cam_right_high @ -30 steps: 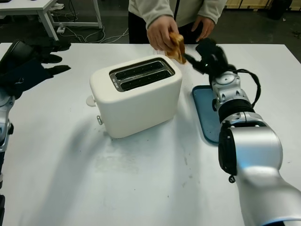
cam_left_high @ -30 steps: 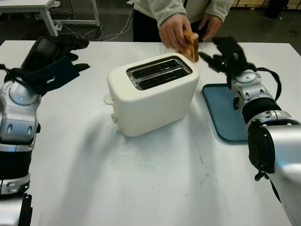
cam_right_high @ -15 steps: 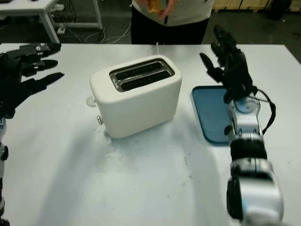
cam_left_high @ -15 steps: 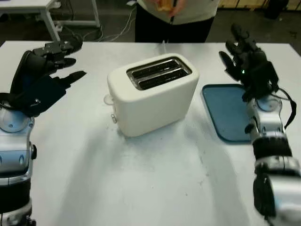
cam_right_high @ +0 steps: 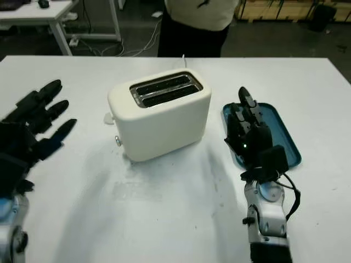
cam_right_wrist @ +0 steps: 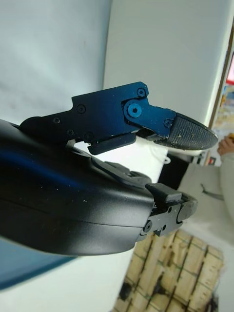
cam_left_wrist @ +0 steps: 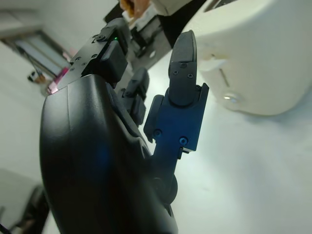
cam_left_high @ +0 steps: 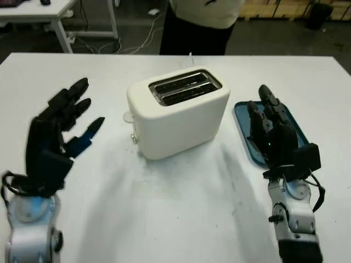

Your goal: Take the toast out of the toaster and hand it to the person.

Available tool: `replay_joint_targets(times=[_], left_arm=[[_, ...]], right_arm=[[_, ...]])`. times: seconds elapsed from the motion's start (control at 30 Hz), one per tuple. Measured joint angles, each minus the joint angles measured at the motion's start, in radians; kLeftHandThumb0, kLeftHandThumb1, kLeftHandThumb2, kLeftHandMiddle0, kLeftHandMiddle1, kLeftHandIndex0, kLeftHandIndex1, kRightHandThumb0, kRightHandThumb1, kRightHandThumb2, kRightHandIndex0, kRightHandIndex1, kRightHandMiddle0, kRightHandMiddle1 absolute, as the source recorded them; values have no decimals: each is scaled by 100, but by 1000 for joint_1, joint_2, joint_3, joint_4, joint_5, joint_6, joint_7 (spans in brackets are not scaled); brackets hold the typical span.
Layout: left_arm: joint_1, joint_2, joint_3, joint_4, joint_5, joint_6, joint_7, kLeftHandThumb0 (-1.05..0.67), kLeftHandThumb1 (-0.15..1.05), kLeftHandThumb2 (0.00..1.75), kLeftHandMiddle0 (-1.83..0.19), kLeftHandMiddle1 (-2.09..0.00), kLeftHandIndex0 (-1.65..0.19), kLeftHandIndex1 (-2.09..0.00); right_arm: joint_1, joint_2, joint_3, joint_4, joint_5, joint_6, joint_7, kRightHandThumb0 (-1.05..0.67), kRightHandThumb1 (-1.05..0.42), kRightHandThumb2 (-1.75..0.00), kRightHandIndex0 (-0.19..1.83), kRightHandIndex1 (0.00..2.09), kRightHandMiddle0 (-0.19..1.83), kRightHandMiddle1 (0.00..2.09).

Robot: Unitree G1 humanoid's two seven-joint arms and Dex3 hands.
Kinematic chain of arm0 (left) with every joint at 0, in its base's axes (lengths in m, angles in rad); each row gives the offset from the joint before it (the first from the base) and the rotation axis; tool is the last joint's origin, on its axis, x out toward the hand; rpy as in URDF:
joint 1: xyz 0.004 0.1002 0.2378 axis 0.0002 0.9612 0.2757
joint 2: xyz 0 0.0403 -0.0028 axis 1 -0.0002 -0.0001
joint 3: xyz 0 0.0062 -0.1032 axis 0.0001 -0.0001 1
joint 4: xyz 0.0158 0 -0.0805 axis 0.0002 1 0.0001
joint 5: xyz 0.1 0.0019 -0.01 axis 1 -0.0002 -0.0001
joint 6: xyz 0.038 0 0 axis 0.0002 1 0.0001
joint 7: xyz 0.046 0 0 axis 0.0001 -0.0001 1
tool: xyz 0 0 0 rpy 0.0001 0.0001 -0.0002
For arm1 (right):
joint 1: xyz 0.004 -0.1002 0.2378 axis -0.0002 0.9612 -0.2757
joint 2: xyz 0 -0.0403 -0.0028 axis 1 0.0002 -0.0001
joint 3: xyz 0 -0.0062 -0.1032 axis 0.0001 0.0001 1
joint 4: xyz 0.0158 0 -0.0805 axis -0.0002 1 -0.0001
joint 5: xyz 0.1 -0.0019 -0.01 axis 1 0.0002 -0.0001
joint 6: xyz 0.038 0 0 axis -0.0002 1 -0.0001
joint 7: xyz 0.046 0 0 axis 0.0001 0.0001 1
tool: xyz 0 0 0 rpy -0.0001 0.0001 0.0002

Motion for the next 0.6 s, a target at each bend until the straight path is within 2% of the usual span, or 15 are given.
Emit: replay_joint_targets(times=[0.13,0.23,0.37,0.6], left_arm=[[55,-43,-77,45,37,-48,38,-41,92,44,-28,-13,-27,-1],[65,-56,-103,80,59,-48,57,-41,92,44,-28,-14,-28,-1],[66,-59,-112,99,76,-48,80,-43,92,44,-25,-13,-26,0],[60,-60,-113,130,74,-61,87,-43,92,46,-23,-12,-24,0]], right_arm=[[8,26,5,-3,-7,4,-32,-70,-92,-74,2,5,7,1],[11,29,9,-3,-21,4,-42,-68,-92,-77,3,5,8,2],[22,41,28,-2,-29,5,-48,-61,-92,-79,3,5,8,1],[38,50,64,-3,-45,6,-48,-63,-92,-81,5,6,9,1]])
